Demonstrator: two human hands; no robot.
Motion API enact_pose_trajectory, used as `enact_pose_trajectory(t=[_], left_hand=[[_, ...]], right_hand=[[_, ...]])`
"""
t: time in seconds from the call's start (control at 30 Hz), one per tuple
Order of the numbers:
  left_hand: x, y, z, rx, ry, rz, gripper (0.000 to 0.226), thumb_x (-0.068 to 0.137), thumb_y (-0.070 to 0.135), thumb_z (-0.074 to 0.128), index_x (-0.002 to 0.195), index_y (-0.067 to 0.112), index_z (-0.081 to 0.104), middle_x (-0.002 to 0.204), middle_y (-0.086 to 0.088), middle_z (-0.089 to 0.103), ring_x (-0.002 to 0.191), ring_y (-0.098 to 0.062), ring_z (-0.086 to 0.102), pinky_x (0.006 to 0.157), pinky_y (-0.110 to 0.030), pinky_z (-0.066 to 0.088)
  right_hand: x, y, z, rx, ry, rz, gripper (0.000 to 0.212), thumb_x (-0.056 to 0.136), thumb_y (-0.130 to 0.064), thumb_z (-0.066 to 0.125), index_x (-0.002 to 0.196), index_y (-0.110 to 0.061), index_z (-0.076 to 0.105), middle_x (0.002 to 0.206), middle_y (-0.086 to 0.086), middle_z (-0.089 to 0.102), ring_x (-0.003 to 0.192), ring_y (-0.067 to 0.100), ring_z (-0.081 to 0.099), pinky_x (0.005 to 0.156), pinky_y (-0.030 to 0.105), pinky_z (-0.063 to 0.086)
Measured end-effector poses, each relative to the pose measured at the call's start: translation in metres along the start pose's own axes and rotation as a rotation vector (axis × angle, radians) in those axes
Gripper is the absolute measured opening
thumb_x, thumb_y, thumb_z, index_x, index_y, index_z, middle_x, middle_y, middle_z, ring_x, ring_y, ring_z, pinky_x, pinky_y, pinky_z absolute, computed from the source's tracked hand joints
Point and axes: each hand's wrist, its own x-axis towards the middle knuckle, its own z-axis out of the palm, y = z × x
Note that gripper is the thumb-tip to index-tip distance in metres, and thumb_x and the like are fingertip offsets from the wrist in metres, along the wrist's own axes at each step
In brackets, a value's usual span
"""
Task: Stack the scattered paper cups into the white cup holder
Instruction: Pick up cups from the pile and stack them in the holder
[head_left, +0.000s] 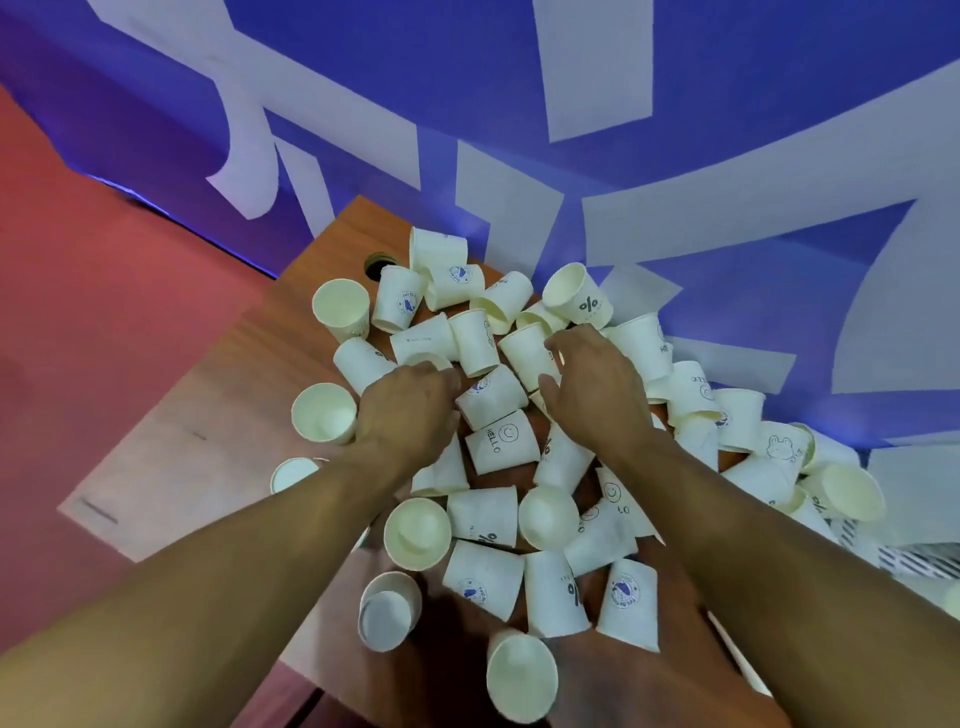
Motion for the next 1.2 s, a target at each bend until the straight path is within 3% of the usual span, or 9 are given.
enact_pose_trajectory(t=[0.27,0.4,0.53,0.63,0.77,0.93,1.07,1.2], left_hand=[[0.025,-0.009,0.033,0.163,-0.101,-0.012,0.024,0.088,0.016,0.054,0.108,0.025,0.062,0.091,0.0,0.065,0.082,-0.025,0.062,0.058,-0.029,0.037],[0.031,-0.005,0.037,0.196,-0.083,-0.016,0.023,0.087,0.014,0.051,0.102,0.025,0.065,0.083,0.001,0.064,0.075,-0.024,0.061,0.055,-0.028,0.032],[0.037,0.0,0.039,0.184,-0.059,-0.007,0.014,0.079,0.014,0.061,0.087,0.023,0.068,0.069,0.002,0.06,0.062,-0.023,0.058,0.05,-0.026,0.033],[0.041,0.004,0.038,0.207,0.006,-0.006,0.011,0.065,0.014,0.074,0.073,0.02,0.07,0.056,0.002,0.055,0.051,-0.022,0.053,0.046,-0.023,0.023],[0.04,0.011,0.029,0.176,0.119,0.033,0.012,0.062,0.012,0.074,0.072,0.015,0.07,0.055,-0.001,0.055,0.051,-0.025,0.052,0.046,-0.024,0.026],[0.034,0.028,0.01,0.174,0.196,0.064,0.01,0.074,0.019,0.07,0.083,0.017,0.071,0.066,-0.001,0.062,0.064,-0.025,0.058,0.049,-0.025,0.034],[0.019,0.053,-0.009,0.2,0.23,0.117,0.013,0.074,0.017,0.07,0.086,0.018,0.074,0.065,-0.001,0.062,0.062,-0.025,0.056,0.047,-0.024,0.033],[0.0,0.087,-0.028,0.219,0.28,0.177,0.012,0.076,0.021,0.072,0.088,0.019,0.075,0.07,-0.003,0.065,0.065,-0.026,0.059,0.049,-0.024,0.029]], right_hand=[[0.063,0.021,0.021,-0.177,-0.05,0.009,0.046,0.085,-0.015,0.065,0.13,-0.013,0.052,0.134,0.003,0.048,0.107,0.027,0.055,0.082,0.037,0.051],[0.082,0.031,0.028,-0.283,-0.121,0.024,0.035,0.085,-0.018,0.064,0.118,-0.009,0.06,0.142,0.005,0.042,0.107,0.029,0.054,0.079,0.037,0.05],[0.089,0.037,0.035,-0.343,-0.167,-0.003,0.032,0.086,-0.017,0.062,0.117,-0.007,0.06,0.142,0.005,0.04,0.109,0.029,0.052,0.08,0.037,0.051],[0.092,0.037,0.034,-0.341,-0.152,-0.004,0.027,0.088,-0.013,0.059,0.113,-0.004,0.061,0.129,0.01,0.046,0.102,0.027,0.051,0.079,0.036,0.05],[0.084,0.033,0.025,-0.297,-0.058,-0.01,0.024,0.087,-0.007,0.059,0.11,0.0,0.06,0.119,0.013,0.049,0.097,0.026,0.05,0.079,0.033,0.049],[0.057,0.031,0.008,-0.196,0.177,-0.077,0.019,0.084,0.003,0.057,0.102,0.004,0.062,0.107,0.014,0.055,0.087,0.026,0.052,0.069,0.032,0.047],[0.022,0.035,-0.016,-0.151,0.37,-0.083,0.015,0.08,0.005,0.062,0.094,0.001,0.063,0.095,0.012,0.059,0.076,0.027,0.054,0.056,0.03,0.038],[-0.022,0.05,-0.049,-0.12,0.481,-0.069,0.014,0.077,0.004,0.065,0.089,-0.004,0.064,0.086,0.009,0.06,0.068,0.026,0.054,0.053,0.027,0.031]])
